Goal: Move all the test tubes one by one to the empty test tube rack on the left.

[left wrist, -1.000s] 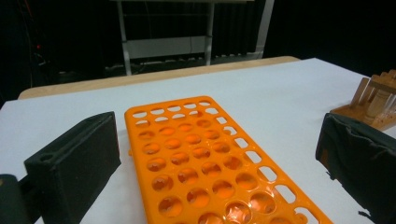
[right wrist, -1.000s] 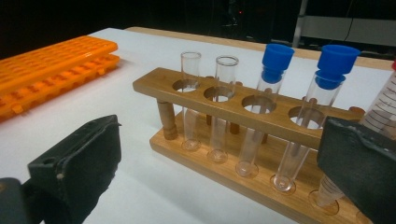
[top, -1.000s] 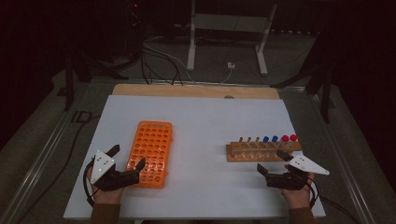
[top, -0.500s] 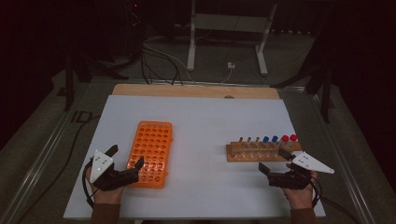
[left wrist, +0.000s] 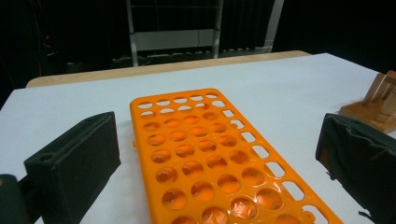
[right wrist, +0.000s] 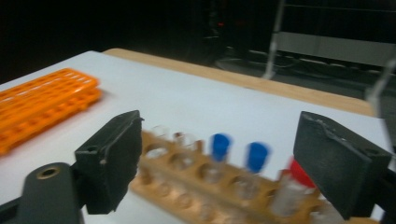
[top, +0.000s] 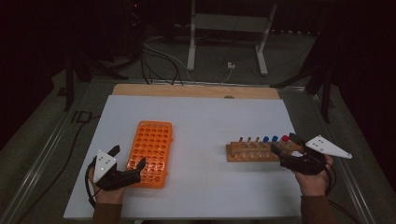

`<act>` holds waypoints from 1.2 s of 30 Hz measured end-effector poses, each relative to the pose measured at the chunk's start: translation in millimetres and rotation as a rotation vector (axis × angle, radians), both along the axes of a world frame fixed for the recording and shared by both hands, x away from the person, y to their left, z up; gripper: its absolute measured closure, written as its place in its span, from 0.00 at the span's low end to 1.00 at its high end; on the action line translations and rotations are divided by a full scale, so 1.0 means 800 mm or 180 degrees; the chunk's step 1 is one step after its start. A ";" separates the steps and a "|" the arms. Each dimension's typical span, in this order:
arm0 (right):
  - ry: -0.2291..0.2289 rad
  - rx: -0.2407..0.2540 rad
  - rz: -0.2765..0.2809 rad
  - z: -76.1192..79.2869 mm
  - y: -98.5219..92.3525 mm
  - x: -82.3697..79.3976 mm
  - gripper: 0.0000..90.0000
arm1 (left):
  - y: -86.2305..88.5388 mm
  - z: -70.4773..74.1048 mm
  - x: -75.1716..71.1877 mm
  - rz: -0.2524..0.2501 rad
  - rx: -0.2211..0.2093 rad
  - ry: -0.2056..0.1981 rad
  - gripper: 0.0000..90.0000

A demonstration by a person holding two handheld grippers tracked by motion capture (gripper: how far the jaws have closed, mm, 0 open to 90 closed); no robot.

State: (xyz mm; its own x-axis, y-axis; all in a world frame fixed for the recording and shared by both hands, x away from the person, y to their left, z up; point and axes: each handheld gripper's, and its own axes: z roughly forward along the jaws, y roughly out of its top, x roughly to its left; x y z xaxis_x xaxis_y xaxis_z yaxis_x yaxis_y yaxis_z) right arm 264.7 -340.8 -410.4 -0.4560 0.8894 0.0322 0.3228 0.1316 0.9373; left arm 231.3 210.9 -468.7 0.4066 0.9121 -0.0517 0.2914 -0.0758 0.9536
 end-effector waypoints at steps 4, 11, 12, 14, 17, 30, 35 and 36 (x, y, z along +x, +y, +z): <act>0.0008 -0.0015 -0.0098 0.002 -0.014 0.009 0.34 | 0.001 -0.001 0.001 0.0027 -0.0008 0.0020 0.00; 0.0133 0.0040 -0.0378 -0.008 -0.039 0.021 0.43 | 0.002 -0.002 0.000 0.0047 -0.0014 0.0035 0.00; 0.0147 0.0037 -0.0421 -0.010 -0.041 0.022 0.45 | 0.002 -0.002 0.000 0.0047 -0.0014 0.0035 0.00; 0.0208 0.0045 -0.0527 -0.016 -0.049 0.025 0.51 | 0.001 -0.003 0.000 0.0049 -0.0014 0.0043 0.00; 0.0281 0.0075 -0.0565 -0.025 -0.056 0.029 0.58 | 0.000 -0.004 0.001 0.0036 0.0003 0.0061 0.00; 0.0483 0.0066 -0.0602 -0.046 -0.053 0.039 0.75 | -0.003 -0.005 0.001 0.0018 0.0012 0.0069 0.00; 0.0504 0.0055 -0.0616 -0.052 -0.050 0.042 0.77 | -0.003 -0.005 0.002 0.0016 0.0022 0.0073 0.00; 0.0500 0.0056 -0.0618 -0.054 -0.050 0.043 0.77 | -0.003 -0.005 0.002 0.0014 0.0024 0.0072 0.00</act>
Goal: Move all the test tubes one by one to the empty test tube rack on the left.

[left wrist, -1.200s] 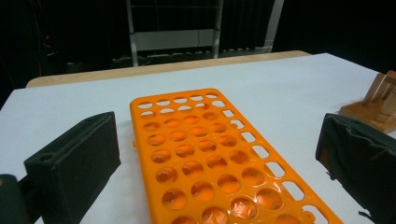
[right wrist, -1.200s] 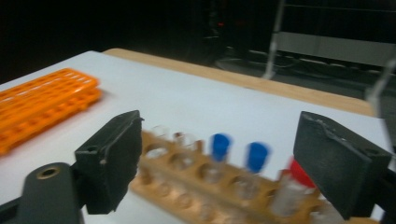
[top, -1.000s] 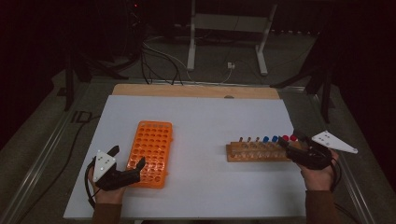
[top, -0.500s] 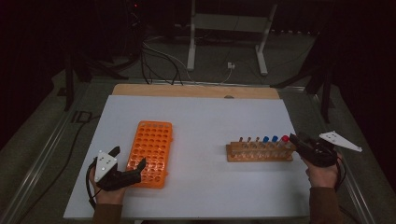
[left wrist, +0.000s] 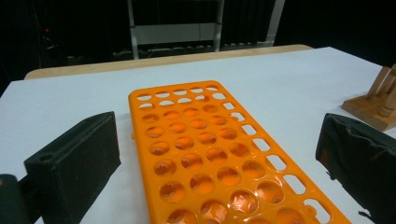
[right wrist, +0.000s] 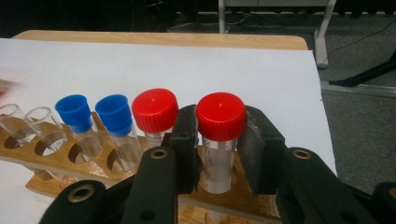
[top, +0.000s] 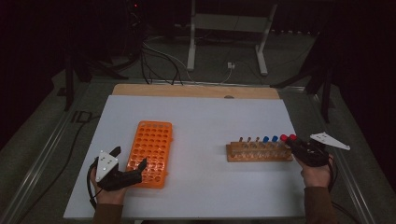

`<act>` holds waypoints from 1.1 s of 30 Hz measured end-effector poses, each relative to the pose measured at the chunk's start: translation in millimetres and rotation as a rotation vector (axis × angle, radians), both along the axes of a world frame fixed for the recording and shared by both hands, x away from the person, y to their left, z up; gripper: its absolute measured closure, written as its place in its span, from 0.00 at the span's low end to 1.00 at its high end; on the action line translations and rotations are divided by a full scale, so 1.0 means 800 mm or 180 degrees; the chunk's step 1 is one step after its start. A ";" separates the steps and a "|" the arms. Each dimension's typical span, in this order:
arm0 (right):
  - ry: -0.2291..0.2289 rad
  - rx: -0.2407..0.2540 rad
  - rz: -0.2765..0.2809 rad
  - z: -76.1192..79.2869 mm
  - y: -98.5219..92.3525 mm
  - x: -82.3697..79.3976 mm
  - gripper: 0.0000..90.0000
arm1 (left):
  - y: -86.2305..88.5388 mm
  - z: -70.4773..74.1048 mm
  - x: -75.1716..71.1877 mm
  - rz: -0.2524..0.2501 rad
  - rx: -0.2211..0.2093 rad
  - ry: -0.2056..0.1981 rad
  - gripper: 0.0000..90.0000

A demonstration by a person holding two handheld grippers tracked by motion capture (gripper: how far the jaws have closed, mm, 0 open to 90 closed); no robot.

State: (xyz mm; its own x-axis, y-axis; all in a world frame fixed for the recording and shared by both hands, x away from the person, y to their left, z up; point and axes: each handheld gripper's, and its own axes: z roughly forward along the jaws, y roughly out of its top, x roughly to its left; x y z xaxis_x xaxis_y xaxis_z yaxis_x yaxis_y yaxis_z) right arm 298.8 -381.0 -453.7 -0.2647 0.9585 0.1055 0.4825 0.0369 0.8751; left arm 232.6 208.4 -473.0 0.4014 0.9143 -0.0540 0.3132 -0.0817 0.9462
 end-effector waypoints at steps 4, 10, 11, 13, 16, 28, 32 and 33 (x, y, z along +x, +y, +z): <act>-0.0034 -0.0022 -0.0009 0.001 0.001 -0.001 0.78 | 0.000 0.000 0.000 -0.0006 0.0004 -0.0002 0.00; -0.0138 -0.0027 0.0018 0.013 0.003 -0.006 0.78 | -0.001 0.000 0.000 -0.0010 0.0027 0.0002 0.00; -0.0151 -0.0026 0.0015 0.019 0.004 -0.007 0.78 | -0.001 0.000 0.000 -0.0014 0.0027 0.0004 0.00; -0.0164 -0.0019 0.0015 0.025 0.003 -0.008 0.78 | -0.001 0.000 0.000 -0.0012 0.0035 0.0004 0.00; -0.0178 -0.0017 0.0007 0.031 0.003 -0.009 0.78 | -0.001 0.000 0.000 -0.0018 0.0036 0.0002 0.00; -0.0341 -0.0068 0.0075 0.074 0.002 -0.020 0.78 | 0.000 0.001 0.000 -0.0011 0.0018 -0.0018 0.00; -0.0358 -0.0079 0.0111 0.079 0.004 -0.026 0.78 | 0.000 0.002 0.000 -0.0013 0.0020 -0.0022 0.00; -0.0377 -0.0090 0.0137 0.081 0.005 -0.030 0.78 | 0.000 0.002 0.000 -0.0017 0.0020 -0.0023 0.00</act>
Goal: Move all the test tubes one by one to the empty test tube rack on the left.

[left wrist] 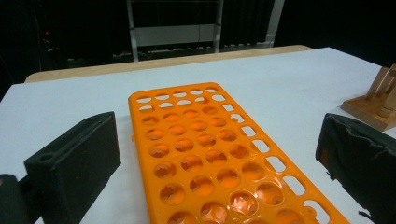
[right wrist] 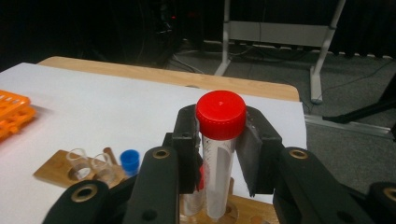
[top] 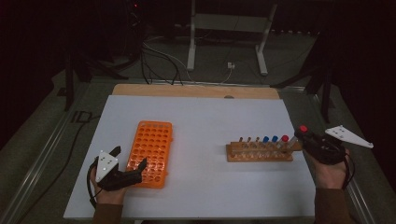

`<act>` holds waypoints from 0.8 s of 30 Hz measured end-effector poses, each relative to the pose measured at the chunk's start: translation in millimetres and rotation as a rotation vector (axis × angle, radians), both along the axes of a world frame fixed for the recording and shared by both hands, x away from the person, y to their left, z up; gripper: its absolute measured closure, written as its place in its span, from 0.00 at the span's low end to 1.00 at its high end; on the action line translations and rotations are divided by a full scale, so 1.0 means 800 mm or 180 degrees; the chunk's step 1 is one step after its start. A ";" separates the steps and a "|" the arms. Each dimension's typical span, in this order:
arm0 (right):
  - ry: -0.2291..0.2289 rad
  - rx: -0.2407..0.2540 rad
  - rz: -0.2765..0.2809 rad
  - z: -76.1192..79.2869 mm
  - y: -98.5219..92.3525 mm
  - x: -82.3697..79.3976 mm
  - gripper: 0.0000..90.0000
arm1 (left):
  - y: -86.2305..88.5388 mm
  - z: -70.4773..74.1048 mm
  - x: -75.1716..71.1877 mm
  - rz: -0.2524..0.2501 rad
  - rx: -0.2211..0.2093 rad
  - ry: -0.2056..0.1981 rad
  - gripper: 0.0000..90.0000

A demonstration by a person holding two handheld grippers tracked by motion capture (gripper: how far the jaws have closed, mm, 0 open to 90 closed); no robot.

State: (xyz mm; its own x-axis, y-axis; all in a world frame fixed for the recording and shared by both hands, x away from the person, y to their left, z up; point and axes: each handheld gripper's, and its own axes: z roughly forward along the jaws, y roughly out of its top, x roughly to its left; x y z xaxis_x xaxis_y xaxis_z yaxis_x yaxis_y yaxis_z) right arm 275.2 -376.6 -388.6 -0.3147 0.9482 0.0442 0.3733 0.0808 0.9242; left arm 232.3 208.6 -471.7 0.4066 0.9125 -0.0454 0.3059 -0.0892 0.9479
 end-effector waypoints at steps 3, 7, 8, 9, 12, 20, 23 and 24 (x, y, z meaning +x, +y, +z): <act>-0.0011 -0.0020 0.0063 0.003 0.004 -0.005 0.78 | 0.000 0.001 0.000 0.0000 0.0010 -0.0011 0.00; -0.0007 -0.0014 0.0161 0.004 0.012 -0.008 0.78 | 0.001 0.001 0.000 0.0012 -0.0004 -0.0023 0.00; -0.0004 -0.0003 0.0197 0.004 0.015 -0.008 0.78 | 0.002 0.001 0.000 0.0019 -0.0007 -0.0027 0.00; 0.0005 0.0030 0.0279 0.003 0.022 -0.009 0.78 | 0.002 0.001 0.000 0.0024 -0.0012 -0.0028 0.00; 0.0008 0.0120 0.0416 0.001 0.031 -0.010 0.78 | 0.003 0.002 0.000 0.0022 -0.0009 -0.0021 0.01; 0.0045 0.0237 0.0717 -0.006 0.062 -0.007 0.78 | -0.002 0.002 0.001 -0.0050 0.0001 -0.0002 0.01; 0.0060 0.0251 0.0815 -0.008 0.072 -0.006 0.78 | -0.006 0.001 0.003 -0.0109 0.0004 0.0134 0.01; 0.0071 0.0247 0.0832 -0.008 0.075 -0.005 0.78 | -0.008 0.001 0.004 -0.0123 -0.0001 0.0157 0.00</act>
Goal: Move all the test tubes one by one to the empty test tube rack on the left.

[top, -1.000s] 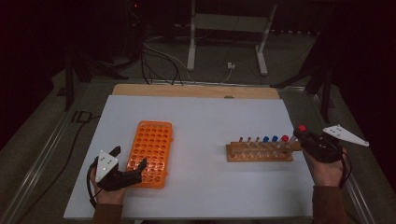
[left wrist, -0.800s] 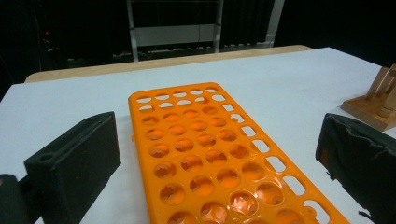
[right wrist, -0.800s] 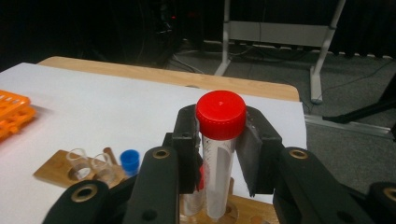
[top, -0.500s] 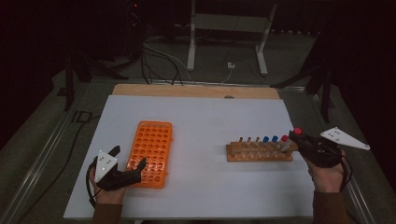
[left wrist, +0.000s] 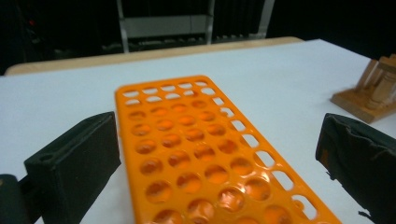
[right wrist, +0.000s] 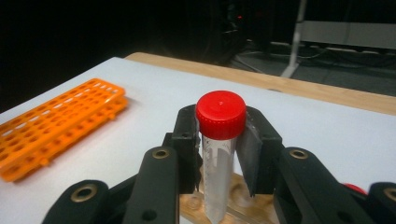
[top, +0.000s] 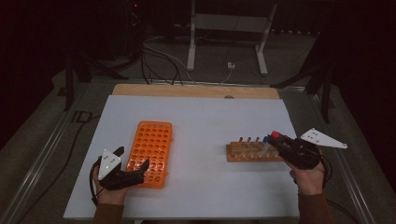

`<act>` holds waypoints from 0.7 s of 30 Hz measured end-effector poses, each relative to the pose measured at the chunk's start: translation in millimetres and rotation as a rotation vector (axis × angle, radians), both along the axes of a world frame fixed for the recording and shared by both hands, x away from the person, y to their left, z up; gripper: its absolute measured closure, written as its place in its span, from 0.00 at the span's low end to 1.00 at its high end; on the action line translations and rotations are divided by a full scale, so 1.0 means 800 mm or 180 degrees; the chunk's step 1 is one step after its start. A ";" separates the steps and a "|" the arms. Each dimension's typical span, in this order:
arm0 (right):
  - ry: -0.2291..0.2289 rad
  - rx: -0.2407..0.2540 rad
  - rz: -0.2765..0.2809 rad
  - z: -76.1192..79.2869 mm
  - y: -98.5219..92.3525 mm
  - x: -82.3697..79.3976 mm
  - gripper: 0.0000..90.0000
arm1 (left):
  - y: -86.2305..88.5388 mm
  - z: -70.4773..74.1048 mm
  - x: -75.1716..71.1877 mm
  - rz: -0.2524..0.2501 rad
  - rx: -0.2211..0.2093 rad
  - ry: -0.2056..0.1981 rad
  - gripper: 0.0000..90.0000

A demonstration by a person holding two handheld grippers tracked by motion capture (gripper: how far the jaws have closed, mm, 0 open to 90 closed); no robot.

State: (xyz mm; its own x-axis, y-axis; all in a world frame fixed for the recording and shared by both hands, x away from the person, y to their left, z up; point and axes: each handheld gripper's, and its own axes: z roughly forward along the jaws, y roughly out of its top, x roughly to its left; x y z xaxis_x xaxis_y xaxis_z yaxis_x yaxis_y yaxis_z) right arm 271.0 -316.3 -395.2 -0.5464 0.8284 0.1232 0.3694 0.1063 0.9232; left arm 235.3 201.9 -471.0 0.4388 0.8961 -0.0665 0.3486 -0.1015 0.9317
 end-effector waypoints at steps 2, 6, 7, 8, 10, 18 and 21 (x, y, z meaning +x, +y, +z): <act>-0.0003 -0.0003 0.0019 -0.001 0.003 0.001 0.78 | -0.006 0.002 0.000 -0.0033 0.0011 0.0013 0.01; 0.0036 0.0004 0.0136 -0.003 0.015 0.004 0.78 | -0.021 0.014 0.000 -0.0121 0.0056 -0.0053 0.00; 0.0036 0.0004 0.0136 -0.003 0.015 0.004 0.78 | -0.025 0.018 0.000 -0.0125 0.0075 -0.0072 0.00; 0.0039 0.0025 0.0197 -0.003 0.021 0.005 0.78 | -0.028 0.022 0.000 -0.0135 0.0073 -0.0090 0.01; 0.0048 0.0046 0.0219 -0.003 0.024 0.005 0.78 | -0.035 0.029 0.001 -0.0172 0.0048 -0.0136 0.00; 0.0075 0.0041 0.0437 -0.009 0.053 0.008 0.78 | -0.079 0.046 0.006 -0.0420 0.0000 -0.0240 0.01; 0.0105 0.0062 0.0481 -0.012 0.059 0.009 0.78 | -0.091 0.048 0.007 -0.0472 -0.0030 -0.0253 0.01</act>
State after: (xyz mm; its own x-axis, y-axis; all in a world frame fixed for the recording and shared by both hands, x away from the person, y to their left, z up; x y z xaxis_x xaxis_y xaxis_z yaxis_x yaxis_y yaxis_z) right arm 278.3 -269.1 -404.7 -0.6599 0.7344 0.1584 0.3808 0.1451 0.9132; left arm 240.7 129.5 -432.3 0.5704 0.8206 -0.0345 0.2558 -0.1376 0.9569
